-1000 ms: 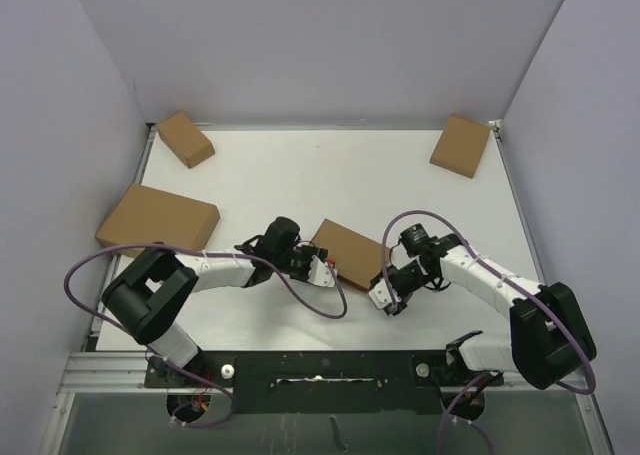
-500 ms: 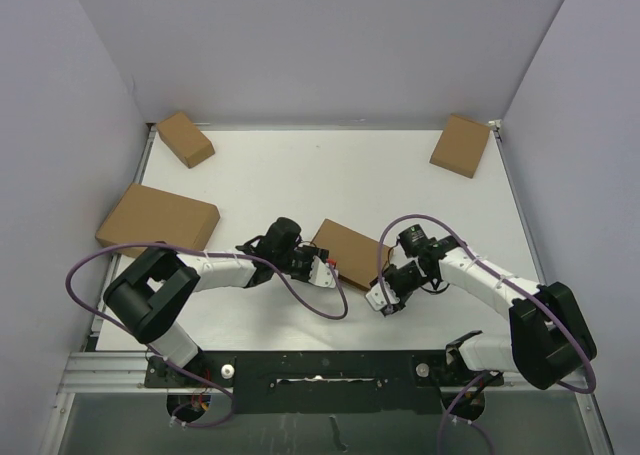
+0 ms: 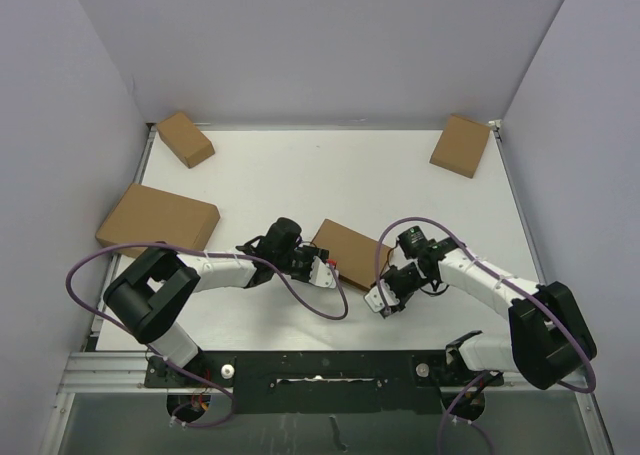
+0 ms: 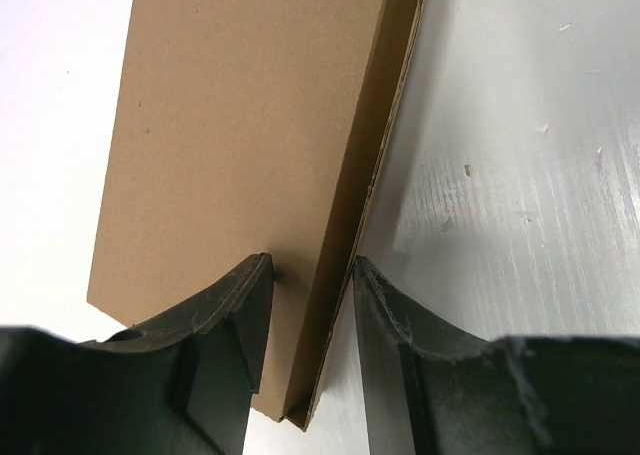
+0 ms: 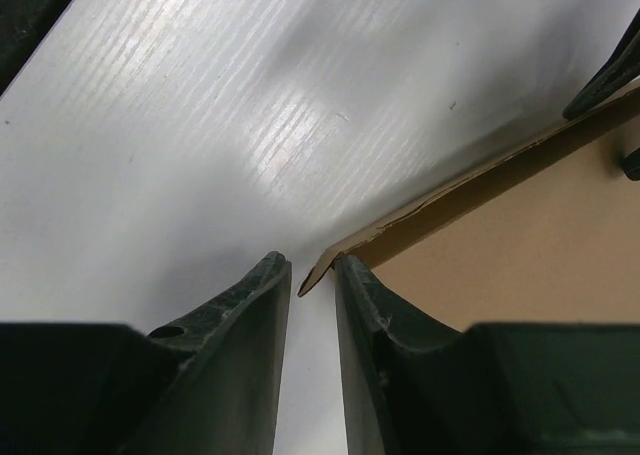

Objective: Fold the paper box

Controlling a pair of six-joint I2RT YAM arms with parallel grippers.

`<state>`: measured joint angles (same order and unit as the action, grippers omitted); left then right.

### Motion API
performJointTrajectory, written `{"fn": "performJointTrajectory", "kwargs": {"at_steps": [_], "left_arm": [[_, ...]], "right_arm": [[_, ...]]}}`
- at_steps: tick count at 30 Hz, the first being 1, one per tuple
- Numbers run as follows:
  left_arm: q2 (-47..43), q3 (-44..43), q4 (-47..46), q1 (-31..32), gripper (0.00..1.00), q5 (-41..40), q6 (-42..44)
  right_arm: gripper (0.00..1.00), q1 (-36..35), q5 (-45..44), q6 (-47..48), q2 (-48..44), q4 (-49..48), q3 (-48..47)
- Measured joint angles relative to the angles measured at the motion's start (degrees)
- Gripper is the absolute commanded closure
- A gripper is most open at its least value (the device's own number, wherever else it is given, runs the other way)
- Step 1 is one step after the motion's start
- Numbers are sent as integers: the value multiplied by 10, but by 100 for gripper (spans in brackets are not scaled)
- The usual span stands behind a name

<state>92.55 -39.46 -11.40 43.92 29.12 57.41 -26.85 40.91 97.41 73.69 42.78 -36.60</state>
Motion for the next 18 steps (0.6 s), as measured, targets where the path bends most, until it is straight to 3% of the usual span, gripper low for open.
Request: {"fn": "performJointTrajectory", "kwargs": {"at_steps": [18], "left_arm": [[0,0,0,3,64,-3,0]], "right_arm": [[81,-22,-13,-19,9,-17,0]]}}
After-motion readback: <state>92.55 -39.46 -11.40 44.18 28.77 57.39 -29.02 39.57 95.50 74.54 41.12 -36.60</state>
